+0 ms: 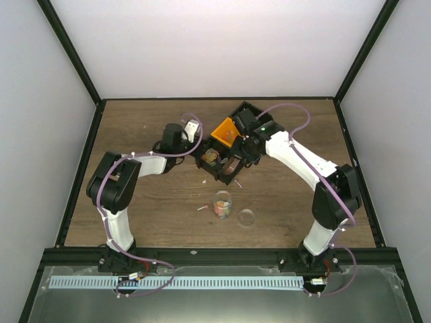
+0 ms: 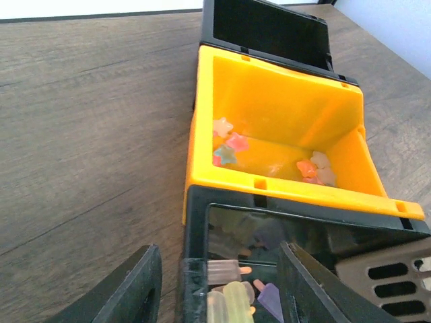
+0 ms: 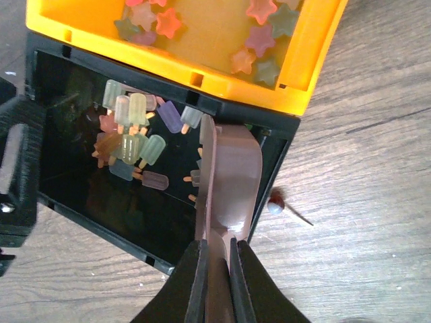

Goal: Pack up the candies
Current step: Scoop the fake candies from the storage box.

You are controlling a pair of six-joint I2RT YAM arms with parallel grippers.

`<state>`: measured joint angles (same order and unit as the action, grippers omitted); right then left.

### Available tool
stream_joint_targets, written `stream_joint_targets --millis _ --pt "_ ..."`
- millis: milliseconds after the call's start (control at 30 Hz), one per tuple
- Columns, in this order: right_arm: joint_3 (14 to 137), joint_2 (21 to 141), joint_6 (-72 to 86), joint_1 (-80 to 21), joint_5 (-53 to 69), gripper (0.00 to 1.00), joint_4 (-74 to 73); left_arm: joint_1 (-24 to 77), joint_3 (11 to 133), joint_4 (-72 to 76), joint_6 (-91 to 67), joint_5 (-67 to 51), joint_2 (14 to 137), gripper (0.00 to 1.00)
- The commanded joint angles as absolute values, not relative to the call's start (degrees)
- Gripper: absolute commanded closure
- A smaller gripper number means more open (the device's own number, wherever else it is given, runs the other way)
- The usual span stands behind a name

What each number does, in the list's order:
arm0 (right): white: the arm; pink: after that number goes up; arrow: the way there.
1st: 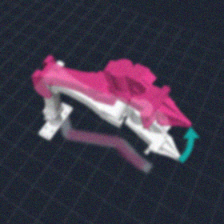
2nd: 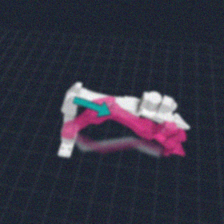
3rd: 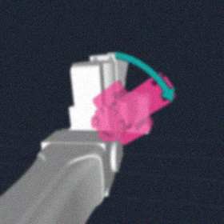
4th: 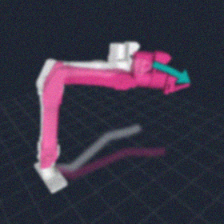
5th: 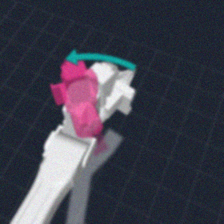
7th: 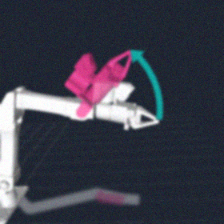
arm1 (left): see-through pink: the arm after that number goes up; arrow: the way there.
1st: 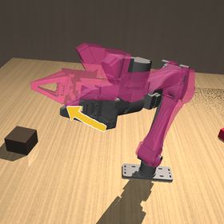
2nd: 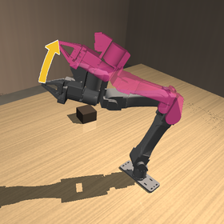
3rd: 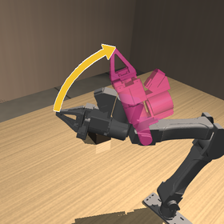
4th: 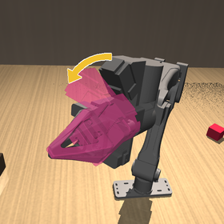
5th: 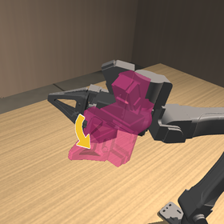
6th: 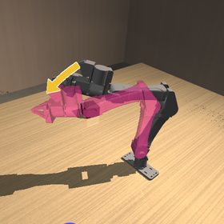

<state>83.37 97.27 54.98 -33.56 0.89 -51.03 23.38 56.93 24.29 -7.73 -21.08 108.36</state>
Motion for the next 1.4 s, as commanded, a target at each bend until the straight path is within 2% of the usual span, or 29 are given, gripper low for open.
stream_joint_targets --millis 0,233,433,900,1100,1233,1367 --pt "86.42 98.47 54.34 -33.49 -0.64 0.99 -55.14 22.06 58.21 24.05 -5.60 -21.54 106.67 0.52" --pt "91.17 103.24 52.70 -33.54 -1.99 0.99 -59.95 20.92 59.59 20.65 -1.25 -23.31 108.20 0.56" --pt "91.06 107.83 51.93 -33.57 -3.48 0.99 -60.62 20.83 61.50 18.98 -0.41 -29.30 111.09 0.57" --pt "77.47 109.09 49.59 -32.75 3.11 0.99 -41.84 20.81 62.84 18.56 -1.82 -32.24 115.18 0.58" --pt "77.55 108.13 50.44 -31.95 2.44 0.99 -43.39 20.83 62.49 18.44 -2.06 -31.67 114.99 0.66" --pt "78.01 103.82 50.35 -31.12 1.31 0.99 -44.77 20.81 63.68 16.93 -0.58 -30.93 115.74 0.80" --pt "78.95 102.17 50.45 -30.34 1.15 0.99 -46.81 20.81 64.71 15.76 0.31 -30.95 116.69 0.81"
